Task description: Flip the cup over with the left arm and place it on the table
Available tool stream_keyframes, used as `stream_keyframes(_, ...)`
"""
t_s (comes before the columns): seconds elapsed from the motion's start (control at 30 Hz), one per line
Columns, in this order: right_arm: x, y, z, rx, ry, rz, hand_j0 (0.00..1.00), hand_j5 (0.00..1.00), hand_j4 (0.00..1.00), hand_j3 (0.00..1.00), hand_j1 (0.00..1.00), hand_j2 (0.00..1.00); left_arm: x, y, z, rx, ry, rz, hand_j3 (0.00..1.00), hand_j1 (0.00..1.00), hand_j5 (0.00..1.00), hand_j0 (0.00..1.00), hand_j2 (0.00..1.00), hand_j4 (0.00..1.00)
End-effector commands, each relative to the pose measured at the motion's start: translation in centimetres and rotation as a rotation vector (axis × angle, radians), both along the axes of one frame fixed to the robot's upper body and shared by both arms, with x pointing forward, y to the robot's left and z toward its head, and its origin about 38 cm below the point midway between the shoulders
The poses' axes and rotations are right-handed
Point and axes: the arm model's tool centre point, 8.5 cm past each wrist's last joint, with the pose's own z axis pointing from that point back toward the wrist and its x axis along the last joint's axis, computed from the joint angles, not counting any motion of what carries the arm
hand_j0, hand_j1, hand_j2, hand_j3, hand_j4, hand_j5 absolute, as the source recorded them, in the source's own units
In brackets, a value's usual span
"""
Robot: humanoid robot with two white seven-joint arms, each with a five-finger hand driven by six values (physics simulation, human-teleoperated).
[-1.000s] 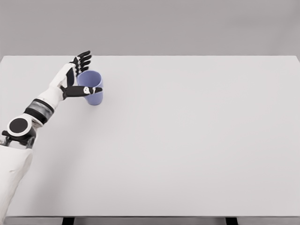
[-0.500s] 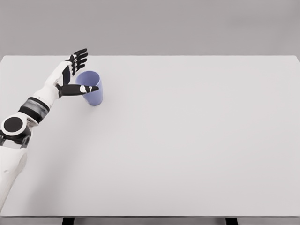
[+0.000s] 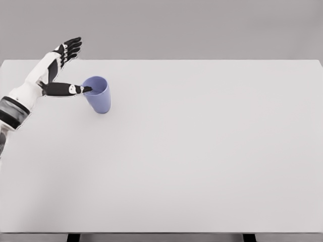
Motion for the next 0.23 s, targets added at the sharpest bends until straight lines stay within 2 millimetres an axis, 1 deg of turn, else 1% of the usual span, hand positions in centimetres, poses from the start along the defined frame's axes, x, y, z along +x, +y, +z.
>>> stream_keyframes(0.0,0.0,0.0,0.0,0.000,0.000,0.000,1.00,1.00,1.00,1.00,1.00,1.00,-0.6,1.3,2.0,0.063,-0.063,-0.017,1.00,1.00,1.00,1.00,1.00,1.00)
stream_keyframes(0.1,0.0,0.0,0.0,0.000,0.000,0.000,1.00,1.00,1.00,1.00,1.00,1.00,-1.1,2.3,3.0,0.105,-0.116,-0.037,1.00,1.00,1.00,1.00,1.00,1.00)
stream_keyframes(0.2,0.0,0.0,0.0,0.000,0.000,0.000,1.00,1.00,1.00,1.00,1.00,1.00,-1.3,2.4,3.6,0.115,-0.159,-0.057,1.00,1.00,1.00,1.00,1.00,1.00)
